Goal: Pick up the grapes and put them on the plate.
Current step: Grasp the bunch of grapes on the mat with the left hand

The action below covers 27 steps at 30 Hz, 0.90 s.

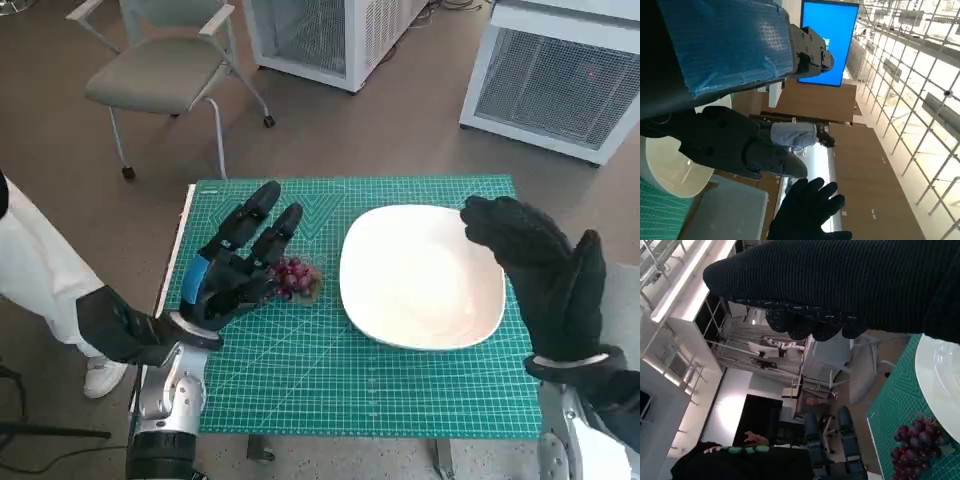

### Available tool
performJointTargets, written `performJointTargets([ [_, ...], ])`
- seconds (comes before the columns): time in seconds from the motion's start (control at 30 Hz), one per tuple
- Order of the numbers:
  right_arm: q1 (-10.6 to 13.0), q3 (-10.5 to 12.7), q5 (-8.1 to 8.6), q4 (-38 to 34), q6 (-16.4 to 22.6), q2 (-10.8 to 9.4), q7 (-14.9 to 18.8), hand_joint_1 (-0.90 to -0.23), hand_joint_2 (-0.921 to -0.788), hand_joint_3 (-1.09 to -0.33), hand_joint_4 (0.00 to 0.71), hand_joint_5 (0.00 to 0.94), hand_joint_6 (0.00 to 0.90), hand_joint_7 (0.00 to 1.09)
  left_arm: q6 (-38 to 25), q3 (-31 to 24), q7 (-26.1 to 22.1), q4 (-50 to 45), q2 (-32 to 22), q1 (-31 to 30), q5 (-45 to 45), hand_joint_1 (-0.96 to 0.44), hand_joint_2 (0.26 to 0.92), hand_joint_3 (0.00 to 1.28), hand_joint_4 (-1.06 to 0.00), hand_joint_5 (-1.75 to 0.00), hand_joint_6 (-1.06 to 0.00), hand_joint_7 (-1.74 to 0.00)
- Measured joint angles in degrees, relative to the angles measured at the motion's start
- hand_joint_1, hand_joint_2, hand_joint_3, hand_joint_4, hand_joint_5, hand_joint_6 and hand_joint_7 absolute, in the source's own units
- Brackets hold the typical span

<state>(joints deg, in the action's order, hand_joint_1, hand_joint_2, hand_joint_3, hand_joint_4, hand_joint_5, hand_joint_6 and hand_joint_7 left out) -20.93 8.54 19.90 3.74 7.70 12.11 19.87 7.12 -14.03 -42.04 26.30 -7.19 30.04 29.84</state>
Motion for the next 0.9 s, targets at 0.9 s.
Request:
performJointTargets([
  [0.9, 0.00, -0.07, -0.11, 0.03, 0.13, 0.18, -0.02, -0.557, -0.921, -0.604, 0.335, 0.244, 0.031, 0.77, -0.59, 0.08, 0.09, -0.36, 0.06, -0.84, -0.02, -0.51, 0.918, 0.00, -0.19, 0.00, -0.35, 0.00],
])
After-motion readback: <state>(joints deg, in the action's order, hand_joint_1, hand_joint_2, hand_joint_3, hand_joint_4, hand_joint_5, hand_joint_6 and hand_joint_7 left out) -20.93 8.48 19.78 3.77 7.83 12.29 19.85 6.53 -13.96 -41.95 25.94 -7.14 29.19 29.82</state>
